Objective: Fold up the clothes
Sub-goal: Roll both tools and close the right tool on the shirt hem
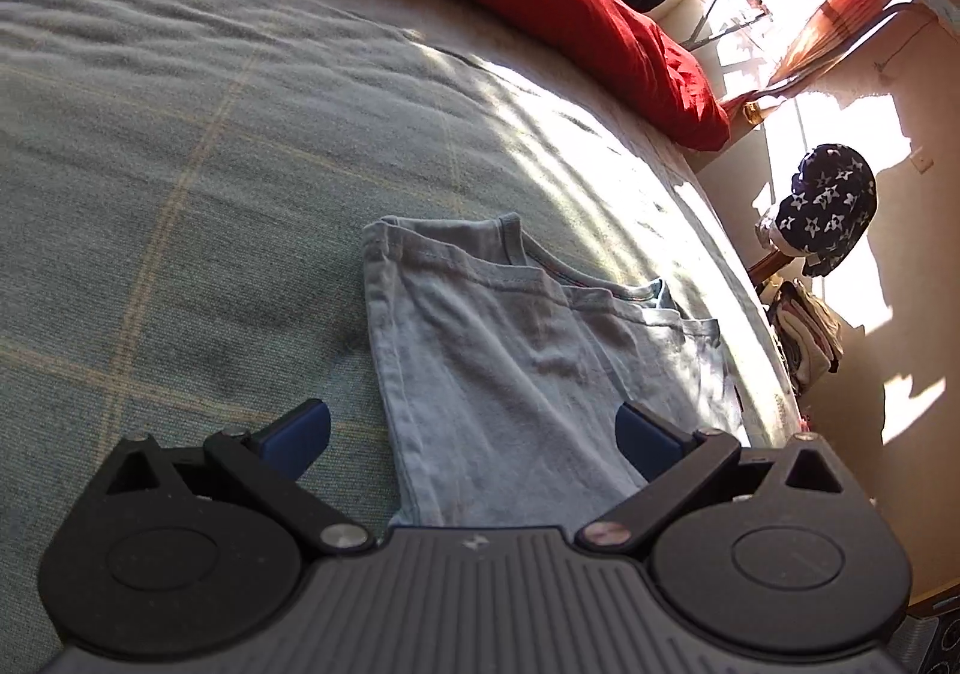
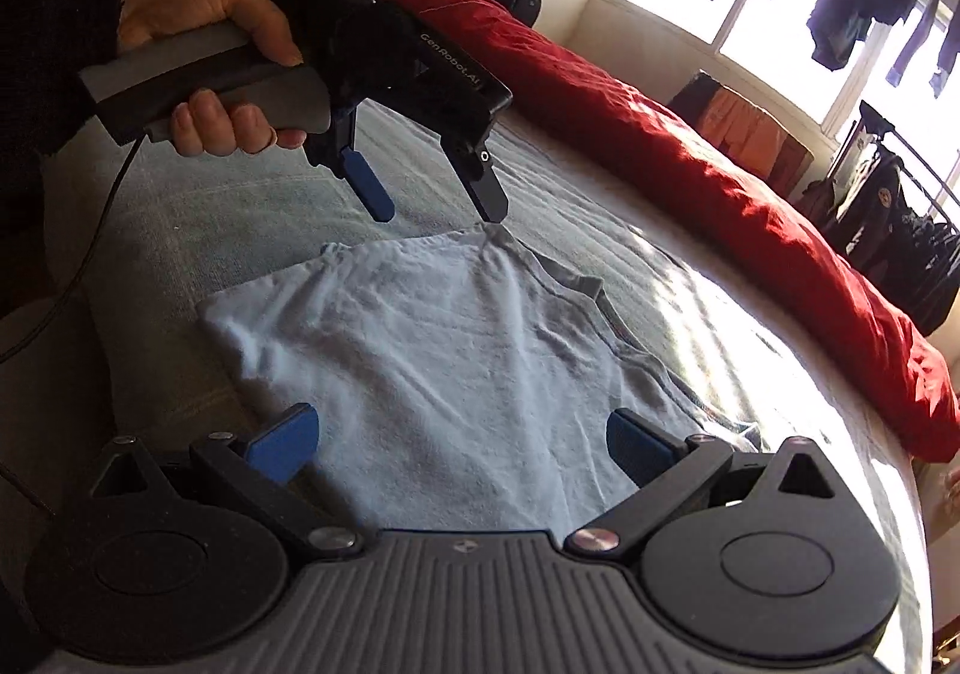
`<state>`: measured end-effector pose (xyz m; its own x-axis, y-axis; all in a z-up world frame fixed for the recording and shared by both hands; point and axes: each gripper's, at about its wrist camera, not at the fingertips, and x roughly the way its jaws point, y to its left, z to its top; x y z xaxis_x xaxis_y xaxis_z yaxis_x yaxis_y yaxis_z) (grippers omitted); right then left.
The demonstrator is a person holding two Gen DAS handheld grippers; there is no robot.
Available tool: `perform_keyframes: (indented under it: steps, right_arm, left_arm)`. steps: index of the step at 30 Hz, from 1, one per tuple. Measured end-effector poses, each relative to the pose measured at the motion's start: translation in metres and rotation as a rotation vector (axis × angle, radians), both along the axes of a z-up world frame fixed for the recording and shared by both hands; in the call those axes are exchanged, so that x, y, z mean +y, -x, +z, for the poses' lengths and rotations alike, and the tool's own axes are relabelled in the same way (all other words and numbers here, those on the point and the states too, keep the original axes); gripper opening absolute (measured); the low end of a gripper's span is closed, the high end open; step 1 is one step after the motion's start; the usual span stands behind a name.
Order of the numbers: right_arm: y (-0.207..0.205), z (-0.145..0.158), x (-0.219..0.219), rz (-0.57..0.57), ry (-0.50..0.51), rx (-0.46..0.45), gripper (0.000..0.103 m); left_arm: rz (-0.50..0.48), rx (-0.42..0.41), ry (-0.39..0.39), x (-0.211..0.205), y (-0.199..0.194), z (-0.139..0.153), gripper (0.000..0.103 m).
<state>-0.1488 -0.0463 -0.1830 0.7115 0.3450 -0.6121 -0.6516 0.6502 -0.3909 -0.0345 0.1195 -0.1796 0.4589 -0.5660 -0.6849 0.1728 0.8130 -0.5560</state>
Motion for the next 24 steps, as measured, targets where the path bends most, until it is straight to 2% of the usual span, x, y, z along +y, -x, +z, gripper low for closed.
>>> perform_keyframes:
  steps: [2, 6, 10, 12, 16, 24]
  right_arm:
    - [0.003, -0.002, 0.019, 0.074, 0.071, -0.037, 0.103]
    - [0.009, -0.012, 0.050, 0.191, 0.182, -0.061, 0.103]
    - [0.020, -0.016, 0.070, 0.267, 0.235, -0.086, 0.103]
    - [0.025, -0.014, 0.070, 0.279, 0.225, -0.088, 0.103]
    - [0.027, -0.014, 0.061, 0.248, 0.230, -0.080, 0.103]
    - [0.023, -0.015, 0.050, 0.217, 0.205, -0.053, 0.103]
  left_arm:
    - [-0.005, 0.010, -0.017, 0.005, 0.018, 0.005, 0.101]
    - [-0.001, 0.063, 0.016, 0.021, 0.051, 0.003, 0.101]
    - [0.026, 0.145, 0.136, 0.028, 0.071, -0.013, 0.101]
    - [0.046, 0.193, 0.205, 0.030, 0.078, -0.024, 0.101]
    - [0.083, 0.269, 0.280, 0.030, 0.089, -0.045, 0.101]
    - [0.138, 0.281, 0.439, 0.032, 0.085, -0.060, 0.101]
